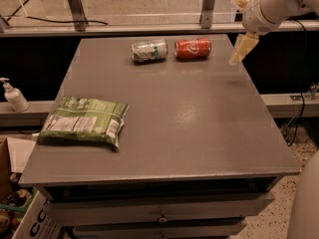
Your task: Move coke can near 7up can
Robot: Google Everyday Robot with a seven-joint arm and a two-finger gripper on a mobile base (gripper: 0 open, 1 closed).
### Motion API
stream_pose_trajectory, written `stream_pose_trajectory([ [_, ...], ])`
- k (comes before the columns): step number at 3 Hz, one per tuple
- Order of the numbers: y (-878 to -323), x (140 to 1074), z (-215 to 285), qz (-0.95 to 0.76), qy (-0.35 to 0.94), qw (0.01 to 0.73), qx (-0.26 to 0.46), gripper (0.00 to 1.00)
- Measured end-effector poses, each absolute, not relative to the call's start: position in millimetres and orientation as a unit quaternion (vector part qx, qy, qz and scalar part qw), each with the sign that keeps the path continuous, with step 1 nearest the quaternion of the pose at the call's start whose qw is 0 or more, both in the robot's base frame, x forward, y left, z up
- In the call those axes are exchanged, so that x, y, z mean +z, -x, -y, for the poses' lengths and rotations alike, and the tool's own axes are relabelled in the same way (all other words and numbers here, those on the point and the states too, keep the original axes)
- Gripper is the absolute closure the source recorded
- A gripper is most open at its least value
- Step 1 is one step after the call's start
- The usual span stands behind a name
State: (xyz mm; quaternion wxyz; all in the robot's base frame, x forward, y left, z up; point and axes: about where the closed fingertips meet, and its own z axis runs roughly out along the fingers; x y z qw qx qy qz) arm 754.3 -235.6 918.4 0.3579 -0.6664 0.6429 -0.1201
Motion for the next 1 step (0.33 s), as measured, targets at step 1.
stream_pose_trajectory([
  [1,-754.3,918.2,235.5,-0.643,0.666,0.358,-0.120,0.00],
])
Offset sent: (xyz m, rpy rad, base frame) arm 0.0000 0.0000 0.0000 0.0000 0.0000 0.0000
